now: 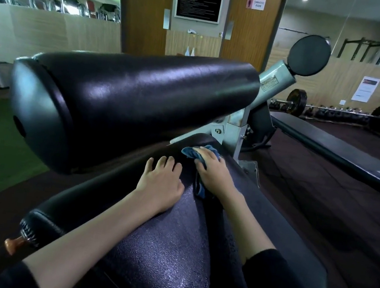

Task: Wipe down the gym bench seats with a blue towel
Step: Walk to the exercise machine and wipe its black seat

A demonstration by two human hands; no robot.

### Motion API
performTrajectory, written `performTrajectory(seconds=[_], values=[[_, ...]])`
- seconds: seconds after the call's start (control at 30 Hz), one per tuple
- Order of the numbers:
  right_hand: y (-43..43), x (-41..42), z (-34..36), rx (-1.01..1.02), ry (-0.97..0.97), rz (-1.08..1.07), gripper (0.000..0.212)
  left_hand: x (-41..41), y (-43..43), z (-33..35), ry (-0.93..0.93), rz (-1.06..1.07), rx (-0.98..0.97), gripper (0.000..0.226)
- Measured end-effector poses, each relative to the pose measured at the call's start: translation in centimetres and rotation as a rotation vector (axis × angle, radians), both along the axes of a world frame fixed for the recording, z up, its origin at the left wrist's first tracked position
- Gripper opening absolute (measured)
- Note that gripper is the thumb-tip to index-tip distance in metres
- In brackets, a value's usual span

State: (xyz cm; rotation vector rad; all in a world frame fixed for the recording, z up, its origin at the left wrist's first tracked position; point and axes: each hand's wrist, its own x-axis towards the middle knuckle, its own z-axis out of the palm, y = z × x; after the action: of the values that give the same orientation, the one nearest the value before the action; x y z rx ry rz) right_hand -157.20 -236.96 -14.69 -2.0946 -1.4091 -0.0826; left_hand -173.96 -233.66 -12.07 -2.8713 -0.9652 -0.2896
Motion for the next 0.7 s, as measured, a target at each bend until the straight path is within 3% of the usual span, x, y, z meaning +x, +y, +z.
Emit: performTrajectory(seconds=[0.23,0.7], values=[[-2.0,1.1,-1.7,0.002,0.066,-0.199,0.042,3.6,-1.3,0.5,0.084,-0.079,0.092,0.048],[-13.9,3.0,-7.6,-0.055,0.257,-0.732,0.045,9.7,-4.1,-2.5,0.121,-0.293,-0.059,0.052]])
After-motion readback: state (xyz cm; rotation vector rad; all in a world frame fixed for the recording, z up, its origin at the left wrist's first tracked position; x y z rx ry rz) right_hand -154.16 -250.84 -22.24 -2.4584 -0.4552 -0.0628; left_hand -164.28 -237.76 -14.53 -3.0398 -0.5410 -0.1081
